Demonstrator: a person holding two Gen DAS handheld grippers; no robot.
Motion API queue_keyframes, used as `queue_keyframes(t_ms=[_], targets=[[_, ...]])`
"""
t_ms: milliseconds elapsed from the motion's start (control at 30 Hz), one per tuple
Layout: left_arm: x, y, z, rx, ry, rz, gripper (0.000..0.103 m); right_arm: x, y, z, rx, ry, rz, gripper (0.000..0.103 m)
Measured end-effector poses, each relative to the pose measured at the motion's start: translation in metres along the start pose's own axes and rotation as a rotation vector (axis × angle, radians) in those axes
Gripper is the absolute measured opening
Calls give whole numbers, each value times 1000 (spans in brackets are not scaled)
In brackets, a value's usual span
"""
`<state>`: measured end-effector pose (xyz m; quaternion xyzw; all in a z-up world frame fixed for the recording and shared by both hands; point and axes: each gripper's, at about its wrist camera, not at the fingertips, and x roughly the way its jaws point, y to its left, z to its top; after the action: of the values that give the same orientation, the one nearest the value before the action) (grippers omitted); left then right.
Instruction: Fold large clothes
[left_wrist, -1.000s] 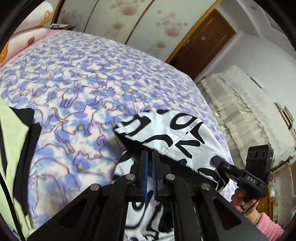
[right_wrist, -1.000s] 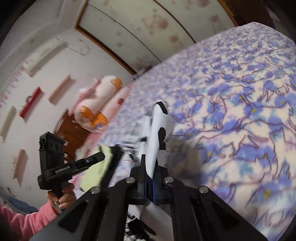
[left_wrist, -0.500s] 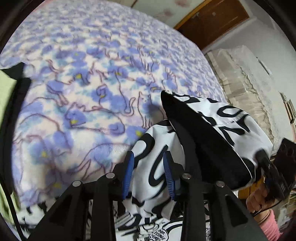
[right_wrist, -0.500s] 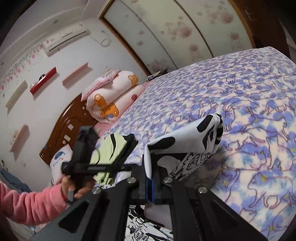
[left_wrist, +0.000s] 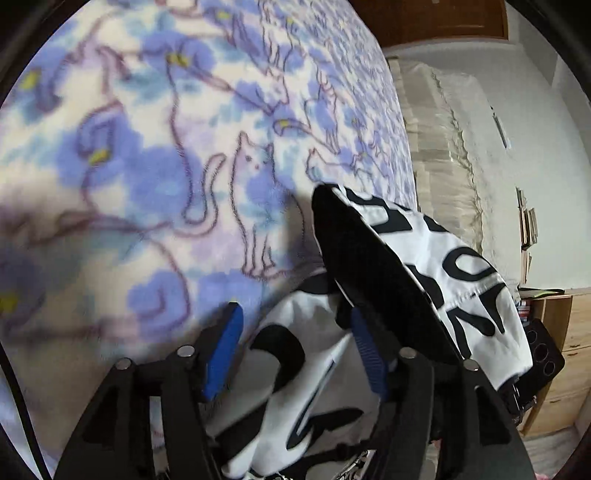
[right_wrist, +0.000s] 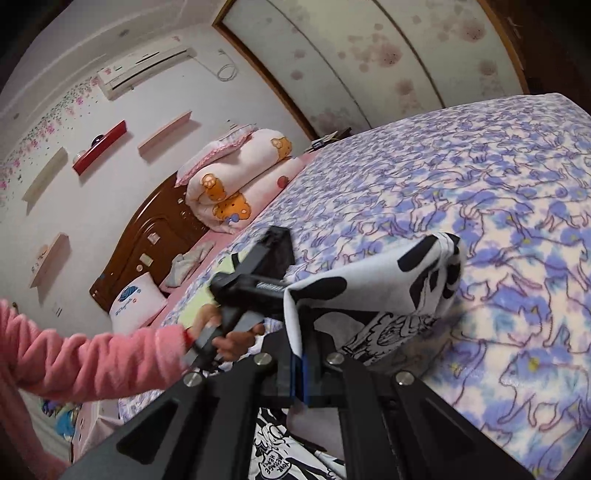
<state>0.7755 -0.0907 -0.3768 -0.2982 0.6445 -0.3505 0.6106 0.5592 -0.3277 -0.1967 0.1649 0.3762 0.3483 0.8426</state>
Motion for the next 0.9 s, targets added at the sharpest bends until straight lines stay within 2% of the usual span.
queue_keyframes(t_ms=[100,167,300,333,367,400,467,500,533,700,900], targets=[[15,2,10,21,30,34,70,-2,-4,2,1,4,29,1],[29,2,16,27,70,30,77,-3,-6,3,-2,5,42,1],[40,-6,22,49,108,30,77,-2,-7,6,-23,14,34,1],[40,-8,21,47,116,12,70,-2,-8,6,-21,13,32,1],[44,-12,21,39,137,-8,59,-3,-8,7,-14,11,35,1],[47,-15,20,27,155,-30,53,-3,-9,7,-7,7,36,1],[51,-19,15,13,168,-23,32,-3,-10,7,2,5,32,1],[52,-20,13,2,168,-27,25,-3,-10,6,4,6,22,1],[52,-21,11,-11,159,-32,13,-3,-10,6,6,7,10,1],[34,-38,-2,17,36,-30,7,-8,-7,5,42,6,-24,1],[-39,-63,-40,97,-144,-81,7,-21,10,1,73,-10,-3,1]])
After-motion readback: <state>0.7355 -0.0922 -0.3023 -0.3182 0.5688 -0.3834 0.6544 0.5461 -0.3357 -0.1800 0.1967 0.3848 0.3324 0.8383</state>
